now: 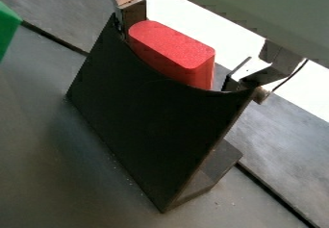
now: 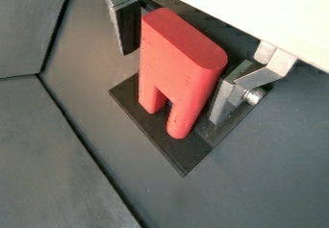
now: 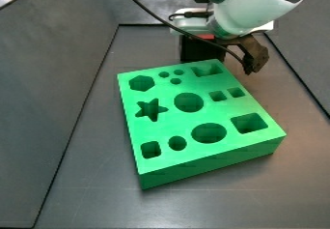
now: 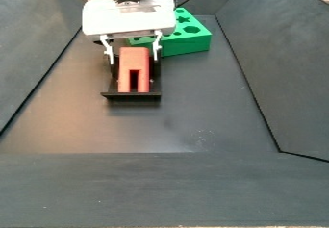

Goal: Pick up the square-circle object. Move up. Place the square-circle object on the fixture. Regrasp the square-circle object. Rotate the square-circle object. Move to above the board. Insert the square-circle object.
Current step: Regrasp the square-circle object, then rotate the square-circle object.

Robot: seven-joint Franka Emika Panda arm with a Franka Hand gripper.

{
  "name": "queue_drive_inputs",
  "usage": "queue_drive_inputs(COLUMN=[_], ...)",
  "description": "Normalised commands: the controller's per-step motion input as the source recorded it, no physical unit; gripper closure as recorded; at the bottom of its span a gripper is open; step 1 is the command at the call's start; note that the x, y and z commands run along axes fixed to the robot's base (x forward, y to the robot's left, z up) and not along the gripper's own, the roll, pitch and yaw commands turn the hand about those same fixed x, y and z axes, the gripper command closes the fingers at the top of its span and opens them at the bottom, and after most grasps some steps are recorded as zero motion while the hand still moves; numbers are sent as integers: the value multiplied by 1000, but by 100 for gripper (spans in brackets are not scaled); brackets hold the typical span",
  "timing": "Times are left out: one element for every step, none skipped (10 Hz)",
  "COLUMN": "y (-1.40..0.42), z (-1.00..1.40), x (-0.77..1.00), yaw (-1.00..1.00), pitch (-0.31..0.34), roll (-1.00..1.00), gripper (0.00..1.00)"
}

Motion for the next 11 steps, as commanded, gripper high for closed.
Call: queue_drive_inputs(y=[-11, -11, 0, 118, 117, 110, 100, 95, 92, 90, 85], z=[-169, -169, -500, 1000, 1000, 1000, 1000, 1000, 1000, 1000, 1000], x=[16, 16, 0, -828, -821, -814, -814, -819, -826, -831, -849], yaw=[-33, -33, 0, 0, 8, 18, 25, 23, 12, 3, -25], pitch=[-38, -37, 0, 0, -7, -34, -55, -64, -82, -90, -103], roll=[57, 56, 0, 0, -9, -48, -79, -92, -102, -105, -116], gripper=[0, 0, 100, 100, 100, 100, 100, 100, 100, 100, 100])
